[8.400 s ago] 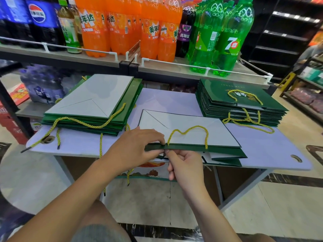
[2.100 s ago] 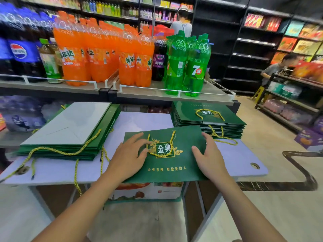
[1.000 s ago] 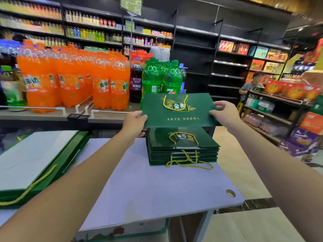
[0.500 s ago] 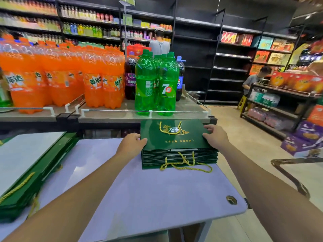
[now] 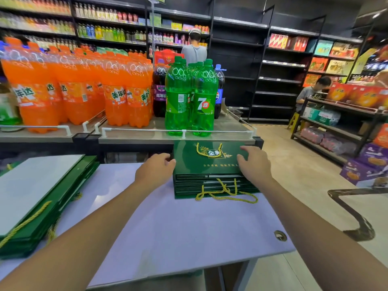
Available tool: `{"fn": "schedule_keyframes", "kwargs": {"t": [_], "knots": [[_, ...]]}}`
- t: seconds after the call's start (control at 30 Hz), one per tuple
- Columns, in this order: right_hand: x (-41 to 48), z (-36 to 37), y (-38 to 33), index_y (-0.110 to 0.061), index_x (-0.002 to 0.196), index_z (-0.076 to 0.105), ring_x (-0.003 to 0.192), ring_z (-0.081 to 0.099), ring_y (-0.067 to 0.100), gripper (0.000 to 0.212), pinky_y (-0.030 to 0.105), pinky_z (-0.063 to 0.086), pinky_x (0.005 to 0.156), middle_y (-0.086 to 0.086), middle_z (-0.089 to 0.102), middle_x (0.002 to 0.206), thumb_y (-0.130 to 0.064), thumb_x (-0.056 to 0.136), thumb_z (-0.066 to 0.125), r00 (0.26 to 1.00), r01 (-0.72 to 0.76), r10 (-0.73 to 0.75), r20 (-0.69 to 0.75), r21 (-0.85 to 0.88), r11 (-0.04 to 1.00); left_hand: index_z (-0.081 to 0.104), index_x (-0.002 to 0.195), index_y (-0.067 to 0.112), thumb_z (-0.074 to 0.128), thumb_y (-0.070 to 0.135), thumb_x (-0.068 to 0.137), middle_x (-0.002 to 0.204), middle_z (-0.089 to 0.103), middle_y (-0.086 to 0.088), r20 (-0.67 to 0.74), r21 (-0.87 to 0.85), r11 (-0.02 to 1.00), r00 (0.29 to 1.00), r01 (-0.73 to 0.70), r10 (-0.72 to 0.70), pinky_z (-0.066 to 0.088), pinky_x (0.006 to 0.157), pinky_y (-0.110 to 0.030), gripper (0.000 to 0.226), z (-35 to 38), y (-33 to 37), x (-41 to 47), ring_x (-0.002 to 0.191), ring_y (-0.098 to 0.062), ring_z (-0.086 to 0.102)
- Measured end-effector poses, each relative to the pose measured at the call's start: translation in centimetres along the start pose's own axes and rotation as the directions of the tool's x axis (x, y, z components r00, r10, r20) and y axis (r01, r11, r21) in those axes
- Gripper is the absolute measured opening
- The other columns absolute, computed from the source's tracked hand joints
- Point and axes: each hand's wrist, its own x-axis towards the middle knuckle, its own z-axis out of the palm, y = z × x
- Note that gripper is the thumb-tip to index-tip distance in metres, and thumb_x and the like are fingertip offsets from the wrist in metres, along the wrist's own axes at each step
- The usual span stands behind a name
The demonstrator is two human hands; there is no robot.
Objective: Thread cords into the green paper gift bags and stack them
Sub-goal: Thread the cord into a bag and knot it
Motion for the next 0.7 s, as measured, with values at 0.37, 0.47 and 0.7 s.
{"fn": "schedule_keyframes", "kwargs": {"t": [0.37,0.47,0.7], "knots": [[-13.1,6.9,-14.7,-0.025,0.130,0.066,0.134,0.047,0.022,0.039,0.043,0.040,0.107,0.000,0.054,0.144,-0.021,0.091,0.062,0.831,0.533,-0.556,0.030,0.240,0.811,0.047,0.150,0.030,0.055,0.042,0.099,0.152,0.050,0.003,-0.145,0.417,0.904,0.974,-0.099,0.174,0.044,0.110,-0.045,0.053,-10.6,-10.3,-7.5,0.140,-0.022,0.045],[-15.9,10.1,-16.6,-0.026,0.134,0.062,0.137,0.046,0.025,0.041,0.045,0.040,0.112,0.002,0.050,0.149,-0.027,0.093,0.058,0.785,0.555,-0.601,0.148,0.261,0.790,0.054,0.136,0.031,0.050,0.045,0.100,0.143,0.057,0.002,-0.149,0.471,0.882,0.986,-0.001,0.081,0.049,0.103,-0.050,0.040,-14.3,-15.0,-9.1,0.131,-0.026,0.050],[-17.3,11.6,-16.9,-0.025,0.136,0.062,0.139,0.044,0.021,0.039,0.037,0.035,0.116,-0.002,0.048,0.149,-0.029,0.097,0.057,0.780,0.467,-0.530,0.332,0.256,0.847,0.015,0.163,0.036,0.017,0.090,0.085,0.172,0.010,0.005,0.121,0.500,0.837,0.939,0.222,-0.322,0.018,0.123,-0.059,0.095,-16.9,-21.9,-12.7,0.157,-0.027,0.015]]}}
